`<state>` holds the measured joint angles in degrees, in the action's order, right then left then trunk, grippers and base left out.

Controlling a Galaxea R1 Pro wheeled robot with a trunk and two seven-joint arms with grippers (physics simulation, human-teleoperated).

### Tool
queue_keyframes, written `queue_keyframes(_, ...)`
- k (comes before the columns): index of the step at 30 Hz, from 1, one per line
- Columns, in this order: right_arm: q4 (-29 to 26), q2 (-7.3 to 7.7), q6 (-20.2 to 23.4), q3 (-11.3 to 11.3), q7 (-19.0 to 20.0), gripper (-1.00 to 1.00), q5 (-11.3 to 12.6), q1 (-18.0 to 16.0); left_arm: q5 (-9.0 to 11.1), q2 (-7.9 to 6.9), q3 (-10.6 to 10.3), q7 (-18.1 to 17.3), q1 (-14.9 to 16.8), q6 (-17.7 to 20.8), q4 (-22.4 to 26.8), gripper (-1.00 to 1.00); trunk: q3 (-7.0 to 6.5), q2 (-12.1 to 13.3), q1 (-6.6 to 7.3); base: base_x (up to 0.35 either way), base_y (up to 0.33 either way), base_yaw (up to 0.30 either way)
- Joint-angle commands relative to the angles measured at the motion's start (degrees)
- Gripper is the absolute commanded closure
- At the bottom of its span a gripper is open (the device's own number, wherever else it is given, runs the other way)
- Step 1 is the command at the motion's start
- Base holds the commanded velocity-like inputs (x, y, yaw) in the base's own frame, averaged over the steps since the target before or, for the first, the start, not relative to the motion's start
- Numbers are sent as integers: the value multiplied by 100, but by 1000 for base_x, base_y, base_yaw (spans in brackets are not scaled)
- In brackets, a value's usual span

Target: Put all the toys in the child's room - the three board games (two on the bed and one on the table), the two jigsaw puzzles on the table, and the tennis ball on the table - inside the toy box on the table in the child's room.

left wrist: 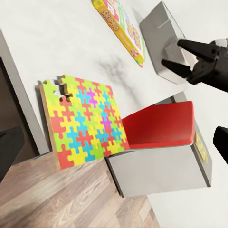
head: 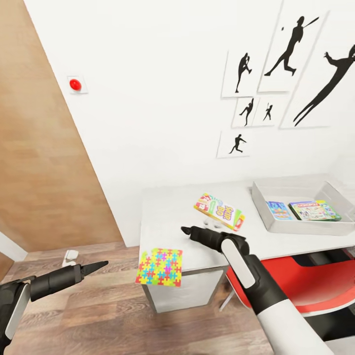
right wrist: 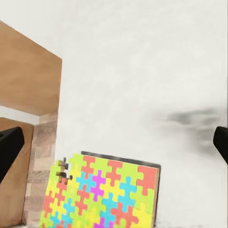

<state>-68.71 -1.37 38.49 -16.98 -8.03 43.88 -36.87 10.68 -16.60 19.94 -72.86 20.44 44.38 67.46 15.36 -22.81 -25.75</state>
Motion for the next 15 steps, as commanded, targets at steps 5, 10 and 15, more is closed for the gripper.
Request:
queue_keyframes(5,-9,3,464,180,860,-100,195,-5,14,4,1,15,3,56,1,-100,3,-11,-3,0,-10,-29)
queue_keyframes(10,-10,7,600,352,1224,-100,231,-5,11,7,1,299,5,64,-3,-100,0,-11,-3,0,-120,-7)
queue_keyframes(15,-10,6,643,405,1326,-100,243,-5,31,43,1,870,10,92,-4,-100,0,-11,-3,5,-232,-2)
